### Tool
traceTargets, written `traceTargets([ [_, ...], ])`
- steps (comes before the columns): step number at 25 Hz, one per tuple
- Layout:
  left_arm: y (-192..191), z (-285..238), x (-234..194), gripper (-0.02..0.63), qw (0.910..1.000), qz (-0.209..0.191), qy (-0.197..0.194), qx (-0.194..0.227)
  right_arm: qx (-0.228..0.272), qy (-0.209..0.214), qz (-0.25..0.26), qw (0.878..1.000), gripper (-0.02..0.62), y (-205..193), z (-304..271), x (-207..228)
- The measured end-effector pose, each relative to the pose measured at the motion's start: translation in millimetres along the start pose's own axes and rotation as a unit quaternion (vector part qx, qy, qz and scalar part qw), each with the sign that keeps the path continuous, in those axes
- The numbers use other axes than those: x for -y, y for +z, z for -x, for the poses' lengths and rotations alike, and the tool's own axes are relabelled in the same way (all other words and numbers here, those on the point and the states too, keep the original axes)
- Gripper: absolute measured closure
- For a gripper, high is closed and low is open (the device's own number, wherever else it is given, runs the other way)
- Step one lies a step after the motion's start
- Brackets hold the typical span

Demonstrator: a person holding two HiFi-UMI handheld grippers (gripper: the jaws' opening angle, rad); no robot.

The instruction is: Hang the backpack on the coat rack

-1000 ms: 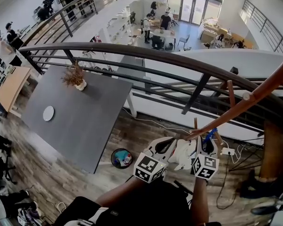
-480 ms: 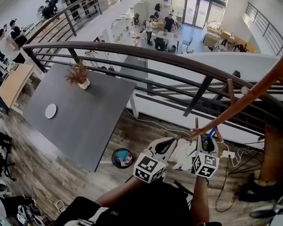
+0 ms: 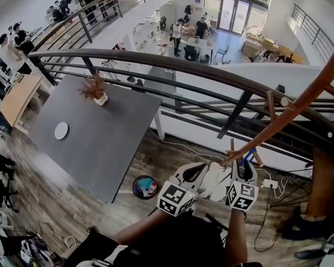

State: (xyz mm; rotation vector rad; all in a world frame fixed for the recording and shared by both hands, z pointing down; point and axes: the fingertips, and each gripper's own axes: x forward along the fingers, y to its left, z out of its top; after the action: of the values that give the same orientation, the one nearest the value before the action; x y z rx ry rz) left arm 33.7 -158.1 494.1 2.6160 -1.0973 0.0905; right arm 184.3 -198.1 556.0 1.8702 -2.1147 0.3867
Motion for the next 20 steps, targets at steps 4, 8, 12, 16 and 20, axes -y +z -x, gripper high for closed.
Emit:
traceTargets([
  [4,0,-1,3,0.607,1.0000,-0.001,-0.001,0.002,0.002,0.000,0.000,1.000,0.439,0,2,1],
  [8,0,0,2,0.607,1.0000,-0.001,-0.001,0.003,0.012,-0.002,-0.004,1.000,0.439,2,5,1],
  [12,1,5,1,0.607,1.0000,-0.001,-0.003,0.004,0.014,-0.001,-0.003,1.000,0.439,4,8,-3],
  [16,3,9,1,0.607,1.0000,-0.002,-0.005,0.006,0.013,0.002,-0.010,1.000,0.439,4,11,-7],
  [20,3,12,0,0.607,0.9999,-0.002,-0.008,0.009,0.019,-0.003,-0.010,1.000,0.439,6,15,-11],
])
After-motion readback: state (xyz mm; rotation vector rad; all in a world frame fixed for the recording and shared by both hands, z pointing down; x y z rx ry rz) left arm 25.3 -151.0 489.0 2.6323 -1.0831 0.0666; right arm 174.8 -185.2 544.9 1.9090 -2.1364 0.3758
